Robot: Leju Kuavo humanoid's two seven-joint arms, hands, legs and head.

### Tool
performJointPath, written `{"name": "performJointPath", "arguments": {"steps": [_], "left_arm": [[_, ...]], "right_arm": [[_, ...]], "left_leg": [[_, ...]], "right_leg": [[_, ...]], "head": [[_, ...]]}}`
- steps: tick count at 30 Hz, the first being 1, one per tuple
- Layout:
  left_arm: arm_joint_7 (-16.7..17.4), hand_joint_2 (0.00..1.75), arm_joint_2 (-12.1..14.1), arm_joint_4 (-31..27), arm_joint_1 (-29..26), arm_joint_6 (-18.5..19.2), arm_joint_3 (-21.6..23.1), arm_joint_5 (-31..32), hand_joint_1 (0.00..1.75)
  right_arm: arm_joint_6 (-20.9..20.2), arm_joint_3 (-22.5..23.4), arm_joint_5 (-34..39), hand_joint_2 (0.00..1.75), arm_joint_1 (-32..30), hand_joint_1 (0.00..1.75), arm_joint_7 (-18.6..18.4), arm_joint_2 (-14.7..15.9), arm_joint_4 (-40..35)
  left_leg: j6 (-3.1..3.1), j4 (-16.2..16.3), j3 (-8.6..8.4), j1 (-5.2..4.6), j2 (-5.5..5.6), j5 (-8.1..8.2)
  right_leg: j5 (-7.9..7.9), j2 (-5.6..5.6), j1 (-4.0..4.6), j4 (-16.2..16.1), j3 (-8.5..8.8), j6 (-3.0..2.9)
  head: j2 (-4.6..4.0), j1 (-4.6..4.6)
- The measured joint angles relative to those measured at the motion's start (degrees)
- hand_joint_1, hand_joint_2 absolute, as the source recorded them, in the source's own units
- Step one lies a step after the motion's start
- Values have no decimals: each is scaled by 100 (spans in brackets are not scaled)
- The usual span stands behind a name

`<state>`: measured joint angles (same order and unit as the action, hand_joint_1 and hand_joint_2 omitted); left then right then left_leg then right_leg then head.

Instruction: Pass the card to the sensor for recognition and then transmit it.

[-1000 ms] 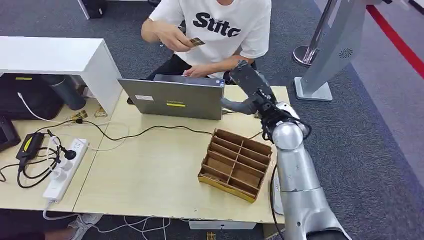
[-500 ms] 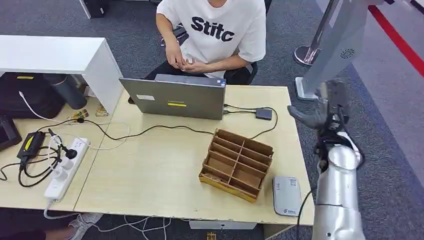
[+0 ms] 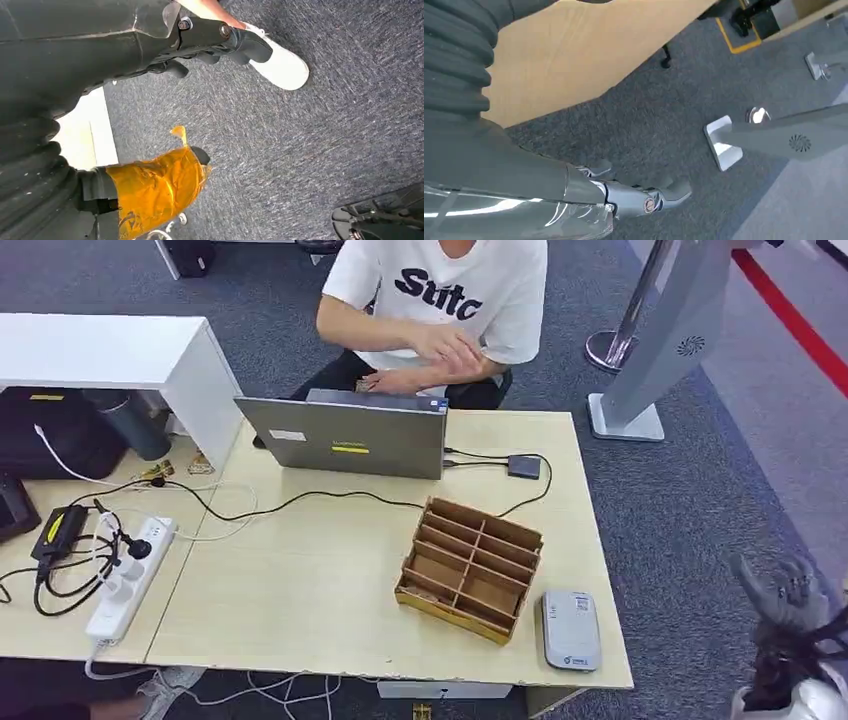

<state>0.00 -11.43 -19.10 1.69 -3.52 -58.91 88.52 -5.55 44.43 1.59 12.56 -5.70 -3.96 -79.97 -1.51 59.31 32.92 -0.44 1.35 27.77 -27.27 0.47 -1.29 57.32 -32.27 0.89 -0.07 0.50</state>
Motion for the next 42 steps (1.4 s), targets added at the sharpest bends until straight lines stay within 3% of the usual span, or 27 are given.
{"name": "performJointPath", "arguments": {"steps": [7,12,15,19,22,26,35,38,42], "left_arm": [[-64,175,-85,-118,-31,44,-177,79,0],[-90,175,-170,-186,-36,68,-297,116,0],[-120,175,-216,-210,-35,72,-337,138,0],[-123,175,-295,-258,-60,96,-387,147,0],[-123,175,-365,-321,-68,133,-430,147,0],[-120,175,-463,-424,-66,179,-478,147,0],[-66,175,-658,-708,-67,310,-710,147,0],[-33,175,-667,-763,-71,332,-717,147,0],[22,175,-662,-774,-73,326,-717,147,0]], "right_arm": [[-50,622,873,175,-271,0,162,256,111],[-148,1000,1041,175,-544,0,350,324,463],[-179,1153,967,175,-713,0,422,343,846],[-527,1500,849,175,-1009,0,652,319,1828],[-618,1718,238,175,-1174,0,767,199,2717],[-271,1902,-248,175,-1238,0,431,-80,3760],[398,2245,-784,175,-1241,0,61,-542,4603],[245,2179,-1662,175,-1269,0,-267,-590,4734],[282,1754,-3095,175,-1352,0,-214,-548,4902]], "left_leg": [[-1,1,2,-1,9,-2],[-2,0,3,-2,5,2],[-2,0,-1,2,9,2],[-2,-3,3,6,19,2],[12,-6,1,9,14,11],[13,-6,-1,13,10,10],[17,-6,-1,15,4,8],[16,-6,-1,13,6,8],[16,-6,-1,8,5,8]], "right_leg": [[1,-9,-1,0,5,0],[0,-6,-2,-1,-1,0],[-3,-10,3,-3,4,1],[-5,-19,5,-3,7,-1],[-6,-11,8,-1,4,-4],[-7,-9,12,1,3,-5],[-7,-7,13,3,4,-6],[-7,-8,11,3,5,-6],[-7,-8,6,3,4,-6]], "head": [[0,-2],[0,2],[0,-2],[0,-4],[0,2],[0,2],[0,-2],[0,0],[0,0]]}}
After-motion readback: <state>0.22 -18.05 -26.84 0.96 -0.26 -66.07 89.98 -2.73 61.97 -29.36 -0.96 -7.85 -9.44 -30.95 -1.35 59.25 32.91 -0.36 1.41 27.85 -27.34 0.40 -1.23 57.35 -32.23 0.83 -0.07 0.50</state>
